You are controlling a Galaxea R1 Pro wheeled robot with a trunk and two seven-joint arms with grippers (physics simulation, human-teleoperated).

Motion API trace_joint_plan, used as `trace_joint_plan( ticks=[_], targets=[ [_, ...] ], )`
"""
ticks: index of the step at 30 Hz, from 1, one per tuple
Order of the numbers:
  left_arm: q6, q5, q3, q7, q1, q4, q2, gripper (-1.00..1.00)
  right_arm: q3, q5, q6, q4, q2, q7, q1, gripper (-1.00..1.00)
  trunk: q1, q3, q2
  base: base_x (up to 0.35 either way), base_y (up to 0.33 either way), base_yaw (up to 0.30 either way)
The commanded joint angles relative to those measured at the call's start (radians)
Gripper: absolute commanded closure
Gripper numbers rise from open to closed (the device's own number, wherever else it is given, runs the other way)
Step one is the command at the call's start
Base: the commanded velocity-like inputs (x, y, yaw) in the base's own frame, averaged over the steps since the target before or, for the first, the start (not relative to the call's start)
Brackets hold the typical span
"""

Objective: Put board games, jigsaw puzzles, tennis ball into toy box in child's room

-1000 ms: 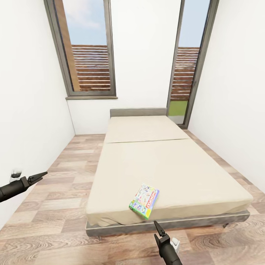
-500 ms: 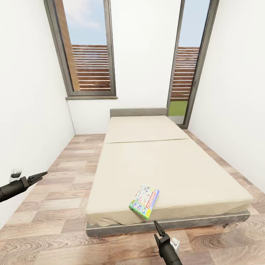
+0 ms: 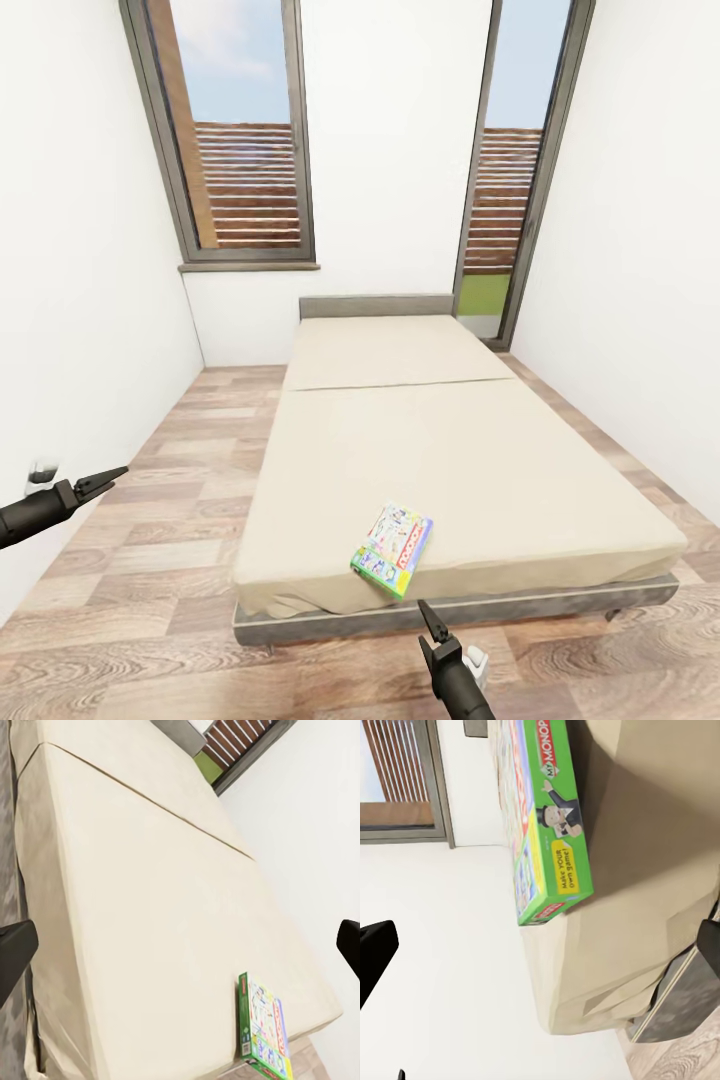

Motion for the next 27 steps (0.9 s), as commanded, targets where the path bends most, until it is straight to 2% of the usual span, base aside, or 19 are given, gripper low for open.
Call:
trace_joint_plan(
  ticks=[1,5,22,27],
  targets=[
    [0.01,0.001,0.001,-0.003,-0.001,0.0,0.0,-1.0,-0.001,-0.01,0.01,0.0,0.0,0.003,0.0,-1.0,-0.004,0.002,0.007,0.0,0.0,0.0],
    [0.01,0.001,0.001,-0.003,-0.001,0.0,-0.002,-1.0,-0.001,-0.01,0.01,0.0,0.001,0.003,0.0,-1.0,-0.019,0.015,0.035,0.0,0.0,0.0],
    [0.01,0.001,0.002,-0.004,-0.001,0.0,0.0,-1.0,-0.001,-0.01,0.01,-0.001,0.001,0.003,0.0,-1.0,-0.019,0.015,0.035,0.001,0.001,0.0],
    [0.01,0.001,0.001,-0.003,-0.001,0.0,-0.001,-1.0,-0.001,-0.01,0.01,-0.001,0.001,0.003,0.0,-1.0,-0.019,0.015,0.035,0.111,0.101,0.0]
  ],
)
